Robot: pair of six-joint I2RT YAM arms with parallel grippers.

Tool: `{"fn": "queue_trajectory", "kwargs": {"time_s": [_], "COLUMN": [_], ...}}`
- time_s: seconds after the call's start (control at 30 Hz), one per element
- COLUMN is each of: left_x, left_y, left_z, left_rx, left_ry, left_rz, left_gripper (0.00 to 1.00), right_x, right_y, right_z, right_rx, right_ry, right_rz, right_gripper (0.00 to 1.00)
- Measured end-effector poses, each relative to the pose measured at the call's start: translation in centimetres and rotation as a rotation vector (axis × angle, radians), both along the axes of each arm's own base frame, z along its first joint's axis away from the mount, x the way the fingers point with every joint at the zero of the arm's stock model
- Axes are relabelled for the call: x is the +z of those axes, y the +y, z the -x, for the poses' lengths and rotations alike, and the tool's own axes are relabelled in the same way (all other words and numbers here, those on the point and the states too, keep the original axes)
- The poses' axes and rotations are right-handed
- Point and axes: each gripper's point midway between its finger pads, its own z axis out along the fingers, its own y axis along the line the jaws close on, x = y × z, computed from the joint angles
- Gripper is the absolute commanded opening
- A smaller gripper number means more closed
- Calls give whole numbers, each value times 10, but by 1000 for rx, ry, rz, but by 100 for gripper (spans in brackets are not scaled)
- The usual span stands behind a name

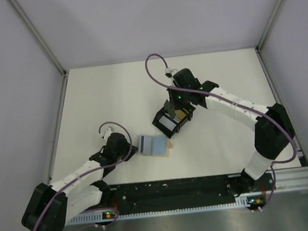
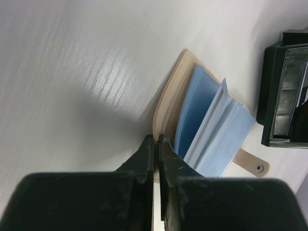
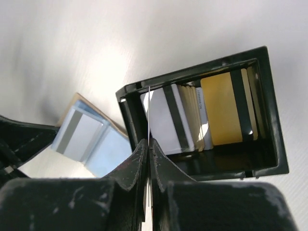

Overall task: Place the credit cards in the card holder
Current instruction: Pick up the credit card from the storage box, then insert the credit card into the card holder.

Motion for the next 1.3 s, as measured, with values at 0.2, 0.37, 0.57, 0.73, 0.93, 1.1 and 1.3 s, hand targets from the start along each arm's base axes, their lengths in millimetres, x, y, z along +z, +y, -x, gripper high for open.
{"fn": "queue_trajectory", "kwargs": {"time_s": [0.2,0.37,0.57,0.73,0.93,1.1,1.3], "left_x": [2,10,15,17,33,35,34], "left_y": [1,0,-5,-9,-14,-15,-15], "left_z": [6,9,15,22,22,23,24], "left_rx": [-9,-26,-62,-88,-117,-133,-139], "left_ry": [-5,-27,-36,-49,-126,-152,-158], "left_rz": [10,31,51,58,70,54,40], "left_gripper": [0,0,0,0,0,0,0], "right_x": [20,21,23,6,-21,-8,3], "right_y": [14,45,83,103,119,131,140], "right_z": [39,76,107,112,111,102,93], "right_rx": [-41,-59,-113,-200,-253,-279,-297], "right_ry": [-23,-16,-8,1,32,8,-22], "right_rz": [-122,-210,-290,-308,-254,-276,-289], "right_gripper": [0,0,0,0,0,0,0]}}
